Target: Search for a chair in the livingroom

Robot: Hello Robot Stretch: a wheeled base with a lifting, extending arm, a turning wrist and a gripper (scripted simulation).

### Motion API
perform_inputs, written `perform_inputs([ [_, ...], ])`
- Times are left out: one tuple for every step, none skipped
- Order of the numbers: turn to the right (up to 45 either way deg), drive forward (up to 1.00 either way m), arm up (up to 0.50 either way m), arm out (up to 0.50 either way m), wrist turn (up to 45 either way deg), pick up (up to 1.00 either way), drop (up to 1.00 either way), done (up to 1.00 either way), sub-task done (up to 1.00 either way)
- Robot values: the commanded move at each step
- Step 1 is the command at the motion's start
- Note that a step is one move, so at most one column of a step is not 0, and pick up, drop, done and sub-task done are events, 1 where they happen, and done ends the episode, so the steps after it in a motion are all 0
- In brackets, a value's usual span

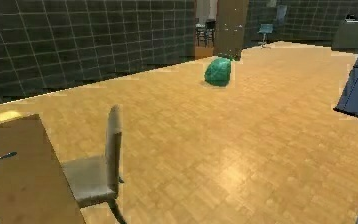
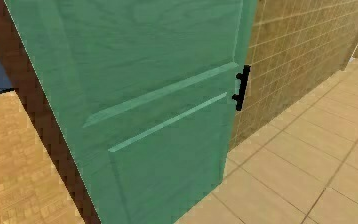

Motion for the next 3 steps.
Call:
perform_inputs([
  [12.0, 0.0, 0.0, 0.0, 0.0, 0.0, 0.0, 0.0, 0.0],
  [0.0, 0.75, 0.0, 0.0, 0.0, 0.0, 0.0, 0.0, 0.0],
  [12.0, 0.0, 0.0, 0.0, 0.0, 0.0, 0.0, 0.0, 0.0],
])
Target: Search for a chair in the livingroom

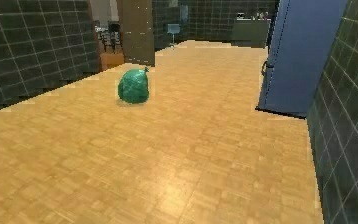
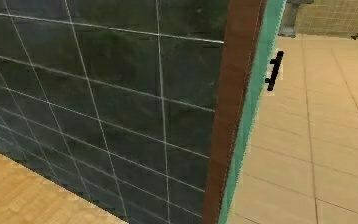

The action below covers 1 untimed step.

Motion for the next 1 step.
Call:
perform_inputs([
  [0.0, 1.0, 0.0, 0.0, 0.0, 0.0, 0.0, 0.0, 0.0],
])
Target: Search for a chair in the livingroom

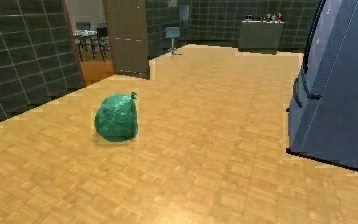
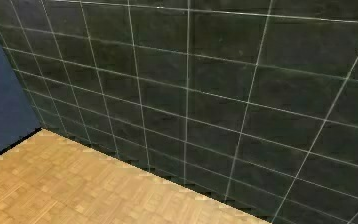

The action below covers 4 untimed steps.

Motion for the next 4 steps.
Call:
perform_inputs([
  [0.0, 1.0, 0.0, 0.0, 0.0, 0.0, 0.0, 0.0, 0.0],
  [3.0, 0.0, 0.0, 0.0, 0.0, 0.0, 0.0, 0.0, 0.0],
  [0.0, 1.0, 0.0, 0.0, 0.0, 0.0, 0.0, 0.0, 0.0],
  [0.0, 0.25, 0.0, 0.0, 0.0, 0.0, 0.0, 0.0, 0.0],
])
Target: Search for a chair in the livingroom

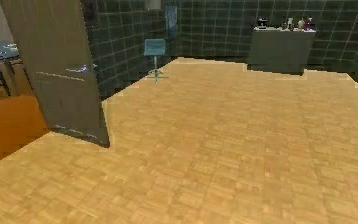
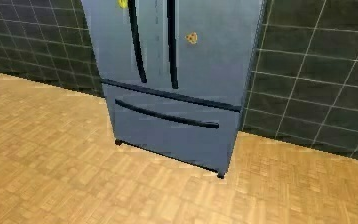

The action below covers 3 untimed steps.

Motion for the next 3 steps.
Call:
perform_inputs([
  [-45.0, 0.0, 0.0, 0.0, 0.0, 0.0, 0.0, 0.0, 0.0],
  [0.0, 1.0, 0.0, 0.0, 0.0, 0.0, 0.0, 0.0, 0.0],
  [-3.0, 0.0, 0.0, 0.0, 0.0, 0.0, 0.0, 0.0, 0.0],
])
